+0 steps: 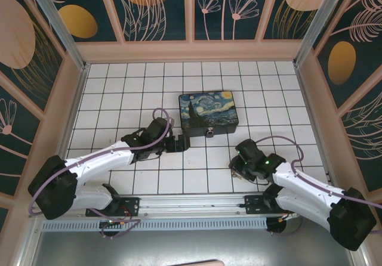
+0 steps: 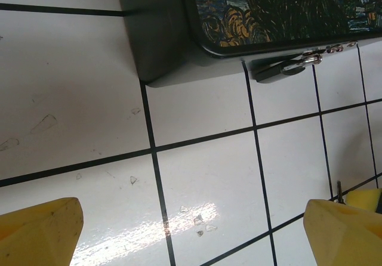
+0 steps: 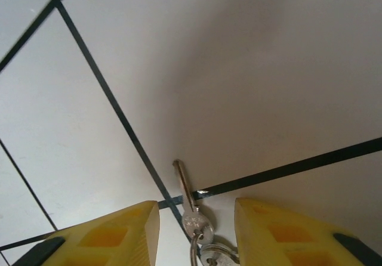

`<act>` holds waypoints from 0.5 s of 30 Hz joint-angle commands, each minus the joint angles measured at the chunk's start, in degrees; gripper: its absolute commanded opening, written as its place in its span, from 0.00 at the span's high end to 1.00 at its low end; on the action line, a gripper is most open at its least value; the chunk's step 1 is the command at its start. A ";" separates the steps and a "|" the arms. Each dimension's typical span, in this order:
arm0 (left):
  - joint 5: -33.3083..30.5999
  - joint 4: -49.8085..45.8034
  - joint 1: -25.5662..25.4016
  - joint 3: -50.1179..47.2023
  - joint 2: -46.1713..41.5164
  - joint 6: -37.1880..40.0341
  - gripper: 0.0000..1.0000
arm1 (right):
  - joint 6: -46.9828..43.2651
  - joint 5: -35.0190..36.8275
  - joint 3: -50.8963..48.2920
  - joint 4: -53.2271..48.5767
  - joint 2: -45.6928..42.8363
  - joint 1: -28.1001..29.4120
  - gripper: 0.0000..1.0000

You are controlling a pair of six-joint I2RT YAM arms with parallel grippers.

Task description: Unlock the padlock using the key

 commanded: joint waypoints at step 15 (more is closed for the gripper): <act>-0.87 0.90 -0.31 2.94 3.96 2.43 0.05 | 0.28 -0.77 -1.62 1.10 -1.65 2.25 0.71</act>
